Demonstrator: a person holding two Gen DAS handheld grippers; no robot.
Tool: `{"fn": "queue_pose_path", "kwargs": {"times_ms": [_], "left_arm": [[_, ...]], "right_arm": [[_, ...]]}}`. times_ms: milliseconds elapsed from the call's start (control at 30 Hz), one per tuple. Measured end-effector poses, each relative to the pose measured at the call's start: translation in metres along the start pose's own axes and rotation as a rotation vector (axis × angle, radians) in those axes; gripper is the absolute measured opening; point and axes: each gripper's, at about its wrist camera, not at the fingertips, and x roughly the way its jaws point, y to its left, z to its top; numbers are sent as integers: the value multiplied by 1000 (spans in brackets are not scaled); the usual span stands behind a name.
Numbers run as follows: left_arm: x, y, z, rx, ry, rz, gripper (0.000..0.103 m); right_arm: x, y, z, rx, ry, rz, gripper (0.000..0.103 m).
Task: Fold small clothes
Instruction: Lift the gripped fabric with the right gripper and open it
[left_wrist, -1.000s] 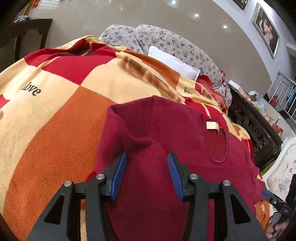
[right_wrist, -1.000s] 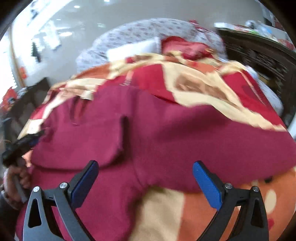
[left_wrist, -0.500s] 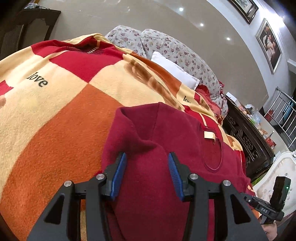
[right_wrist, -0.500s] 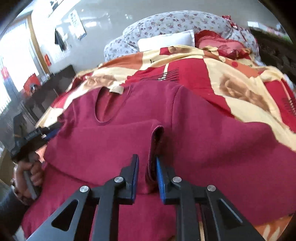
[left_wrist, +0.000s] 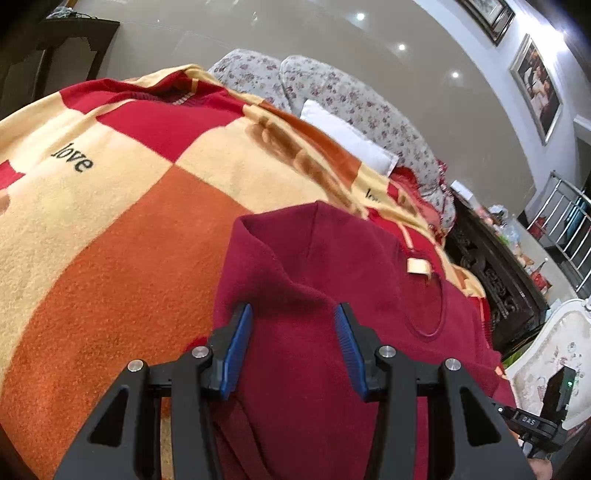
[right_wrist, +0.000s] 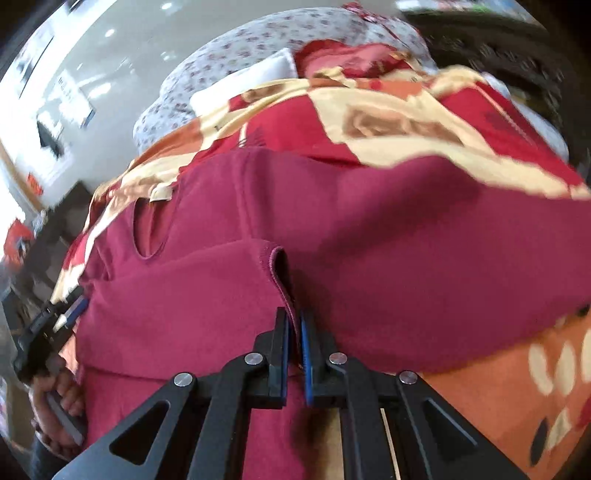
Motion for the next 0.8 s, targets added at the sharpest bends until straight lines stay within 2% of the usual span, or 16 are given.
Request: {"fn": "queue_pose_path", "kwargs": {"times_ms": [167, 200, 267, 333, 433, 500, 567, 633, 700, 767, 800], "left_arm": [[5, -4, -1, 24, 15, 39, 47], [5, -4, -1, 26, 17, 44, 47], [6, -5, -1, 34, 19, 54, 48], [6, -8, -2, 49, 20, 65, 50], [7, -11, -3, 63, 23, 75, 51], [7, -11, -3, 60, 23, 72, 51], [7, -11, -3, 59, 23, 71, 51], [9, -12, -3, 60, 27, 75, 51], [9, -12, -4, 57, 26, 71, 52], [9, -11, -4, 49, 26, 64, 52], [10, -11, -4, 48, 26, 62, 52]], "right_arm": [[-5, -7, -1, 50, -17, 8, 8], [-14, -5, 0, 39, -50, -24, 13], [-41, 8, 0, -22, -171, -100, 13], [-55, 23, 3, -84, -227, -57, 13], [-45, 51, 14, -210, -200, -33, 13], [-25, 63, 19, -248, -134, 4, 13], [5, 66, 23, -281, -44, -28, 13], [31, 59, 22, -280, 41, -91, 13], [27, 50, 24, -228, 23, -49, 13], [4, 43, 26, -174, -27, -18, 20], [-10, 37, 26, -158, -69, -22, 42]]}}
